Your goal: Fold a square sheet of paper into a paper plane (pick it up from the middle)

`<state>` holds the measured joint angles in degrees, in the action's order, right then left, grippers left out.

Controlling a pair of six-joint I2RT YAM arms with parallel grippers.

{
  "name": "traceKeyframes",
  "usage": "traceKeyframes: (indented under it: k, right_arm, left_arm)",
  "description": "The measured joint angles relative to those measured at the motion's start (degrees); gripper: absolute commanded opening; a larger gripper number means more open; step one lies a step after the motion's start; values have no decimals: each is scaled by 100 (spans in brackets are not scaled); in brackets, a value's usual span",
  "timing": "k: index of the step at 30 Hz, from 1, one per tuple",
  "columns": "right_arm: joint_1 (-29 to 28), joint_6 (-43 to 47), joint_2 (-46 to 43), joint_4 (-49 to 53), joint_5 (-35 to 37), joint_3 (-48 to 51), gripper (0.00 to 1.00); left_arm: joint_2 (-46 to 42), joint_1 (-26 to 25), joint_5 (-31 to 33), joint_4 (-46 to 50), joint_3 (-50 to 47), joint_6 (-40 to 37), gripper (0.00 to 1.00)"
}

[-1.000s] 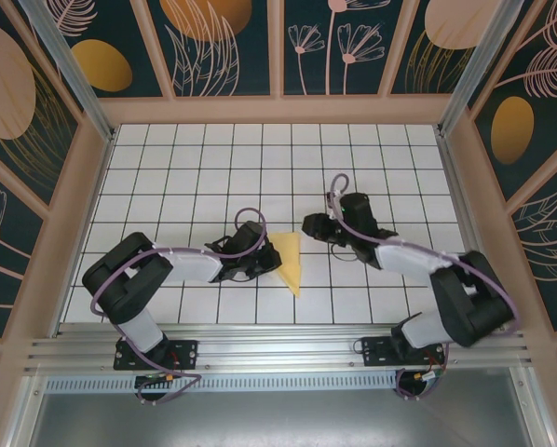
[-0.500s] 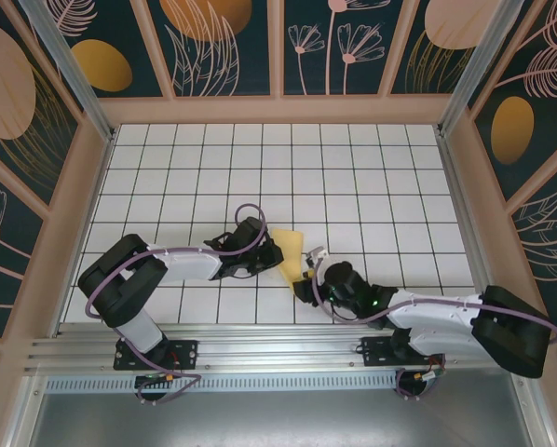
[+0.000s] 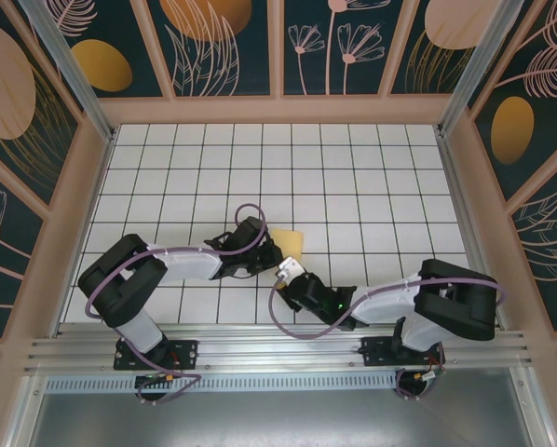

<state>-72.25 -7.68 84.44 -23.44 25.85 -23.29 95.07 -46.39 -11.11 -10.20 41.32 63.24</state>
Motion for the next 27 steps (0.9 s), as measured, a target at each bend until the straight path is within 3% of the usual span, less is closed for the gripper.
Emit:
traceKeyframes:
  k: [14,20,27]
  right_arm:
    - [-149,293,800,-343,715,-208,23]
    - [-192,310,940,-498,883,-219,10]
    - [-212,258,990,-525,1119,-219,1]
  left_arm:
    - [0,0,2,4,26,7,15]
    - [0,0,4,20,50,7,16]
    - [0,0,83,70,50,26,24]
